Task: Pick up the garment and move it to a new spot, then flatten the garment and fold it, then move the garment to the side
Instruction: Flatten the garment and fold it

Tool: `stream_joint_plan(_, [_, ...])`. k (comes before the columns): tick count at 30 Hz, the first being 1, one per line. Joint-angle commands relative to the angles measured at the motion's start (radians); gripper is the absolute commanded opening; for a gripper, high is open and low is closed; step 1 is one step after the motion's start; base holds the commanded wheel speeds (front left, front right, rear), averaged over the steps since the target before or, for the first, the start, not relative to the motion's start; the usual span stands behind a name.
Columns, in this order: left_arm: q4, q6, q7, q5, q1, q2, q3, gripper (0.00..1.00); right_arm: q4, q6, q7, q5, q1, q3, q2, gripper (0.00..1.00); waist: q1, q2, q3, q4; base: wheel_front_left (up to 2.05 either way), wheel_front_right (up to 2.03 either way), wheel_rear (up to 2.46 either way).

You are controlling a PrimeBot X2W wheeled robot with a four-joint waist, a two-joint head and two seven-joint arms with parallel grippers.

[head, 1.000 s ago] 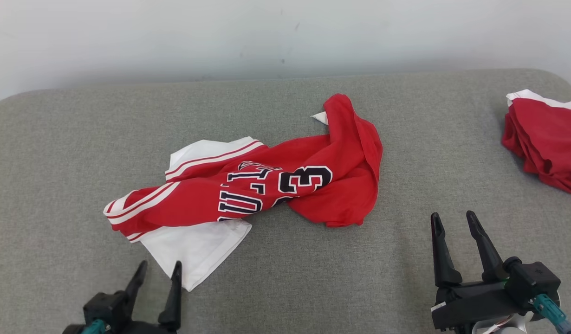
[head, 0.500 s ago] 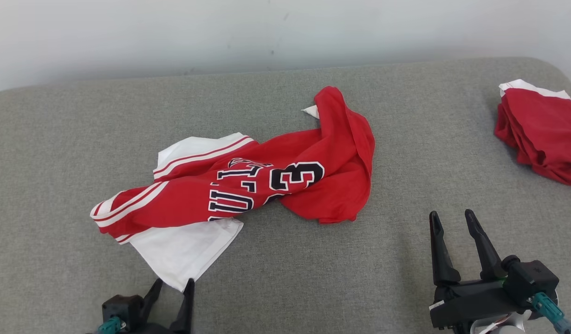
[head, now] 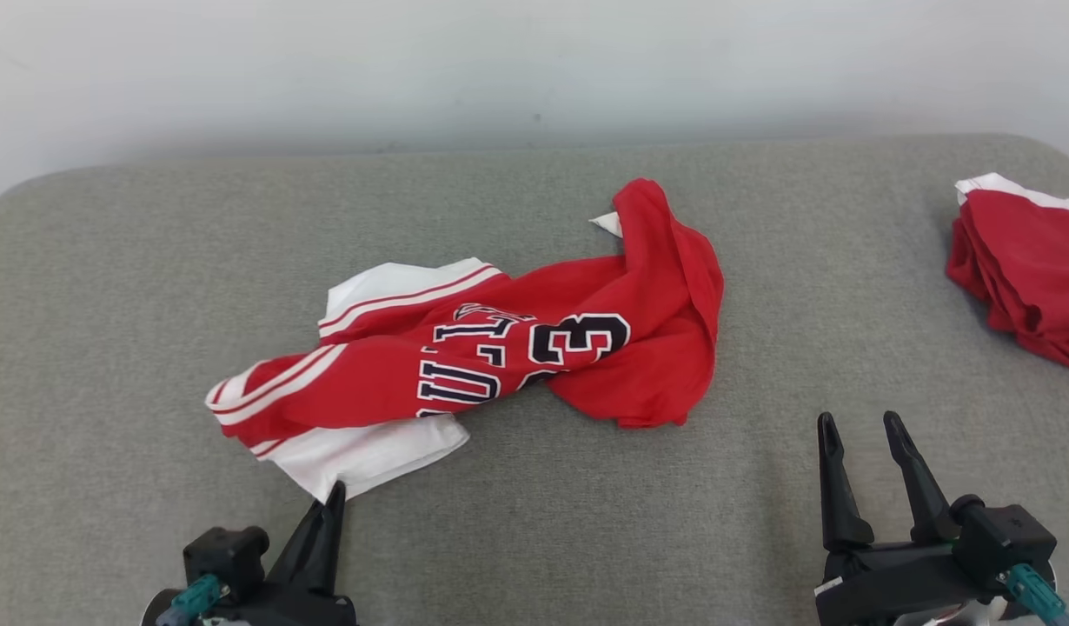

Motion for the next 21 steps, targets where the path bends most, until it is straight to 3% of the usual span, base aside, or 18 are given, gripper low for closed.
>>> stream_joint_plan(1, [-0.039,0.007,0.001,-0.005,0.036,0.012,0.006,0.00,0.001,-0.003,0.000,0.000,0.012,-0.004,0.003,1.00,-0.0001,0.0000,-0.024,0.029,0.00,0.00,0.00])
stream_joint_plan(14, [-0.485,0.119,0.186,-0.069,0.334,0.044,0.052,0.00,-0.007,-0.003,0.000,0.004,0.029,-0.030,0.002,1.00,-0.0001,0.0000,-0.024,0.094,0.00,0.00,0.00])
stream_joint_plan(20, [-0.502,0.137,0.225,-0.096,0.425,0.033,0.047,0.00,0.000,-0.003,0.000,0.008,0.017,-0.029,-0.005,1.00,-0.0001,0.0000,-0.017,0.097,0.00,0.00,0.00])
stream_joint_plan(21, [-0.498,0.138,0.219,-0.093,0.426,0.032,0.045,0.39,0.002,-0.003,0.000,0.008,0.016,-0.027,-0.006,1.00,-0.0001,0.0000,-0.017,0.096,0.00,0.00,0.00])
